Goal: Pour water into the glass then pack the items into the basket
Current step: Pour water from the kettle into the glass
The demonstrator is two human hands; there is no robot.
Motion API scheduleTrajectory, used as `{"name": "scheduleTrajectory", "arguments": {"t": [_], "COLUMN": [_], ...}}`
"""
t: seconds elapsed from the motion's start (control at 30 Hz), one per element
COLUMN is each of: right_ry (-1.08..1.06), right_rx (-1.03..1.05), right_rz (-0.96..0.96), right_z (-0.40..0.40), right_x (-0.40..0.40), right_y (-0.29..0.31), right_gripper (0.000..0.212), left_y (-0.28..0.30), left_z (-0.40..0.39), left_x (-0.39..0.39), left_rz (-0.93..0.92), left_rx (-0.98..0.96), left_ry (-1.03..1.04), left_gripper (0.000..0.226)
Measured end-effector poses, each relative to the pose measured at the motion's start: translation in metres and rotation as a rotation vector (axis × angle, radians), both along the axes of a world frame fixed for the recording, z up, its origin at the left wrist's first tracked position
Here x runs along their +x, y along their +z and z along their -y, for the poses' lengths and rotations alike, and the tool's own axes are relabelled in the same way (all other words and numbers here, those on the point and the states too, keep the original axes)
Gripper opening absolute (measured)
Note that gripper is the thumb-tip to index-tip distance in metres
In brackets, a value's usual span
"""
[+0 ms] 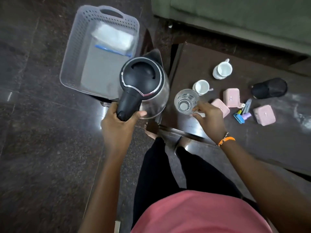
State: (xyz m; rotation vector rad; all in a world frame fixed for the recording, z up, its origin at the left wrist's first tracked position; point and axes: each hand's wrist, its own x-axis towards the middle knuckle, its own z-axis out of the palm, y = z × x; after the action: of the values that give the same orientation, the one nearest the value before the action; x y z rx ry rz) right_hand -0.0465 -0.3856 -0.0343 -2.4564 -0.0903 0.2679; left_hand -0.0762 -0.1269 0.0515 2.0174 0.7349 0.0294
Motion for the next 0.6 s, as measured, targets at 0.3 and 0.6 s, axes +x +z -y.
{"name": "scheduleTrajectory", "arguments": {"t": [0.3, 0.6], "right_ry": [-0.122, -0.099], "right_rx": [-0.073, -0.087], "right_rz": [-0.243, -0.344], "right_z": [0.048, 0.055], "right_x": [-0.019, -0.018], "right_y": [-0.078, -0.12], "right_gripper": [0.013, 0.02], "left_y": [-0.043, -0.066], "left_z": [0.072, 0.103], "left_x": [-0.048, -0.068], "left_rz": [-0.212, -0.346], "left_rx": [0.029, 0.191], "left_ry": [-0.182, -0.309], "left_gripper": [0.036, 0.044]}}
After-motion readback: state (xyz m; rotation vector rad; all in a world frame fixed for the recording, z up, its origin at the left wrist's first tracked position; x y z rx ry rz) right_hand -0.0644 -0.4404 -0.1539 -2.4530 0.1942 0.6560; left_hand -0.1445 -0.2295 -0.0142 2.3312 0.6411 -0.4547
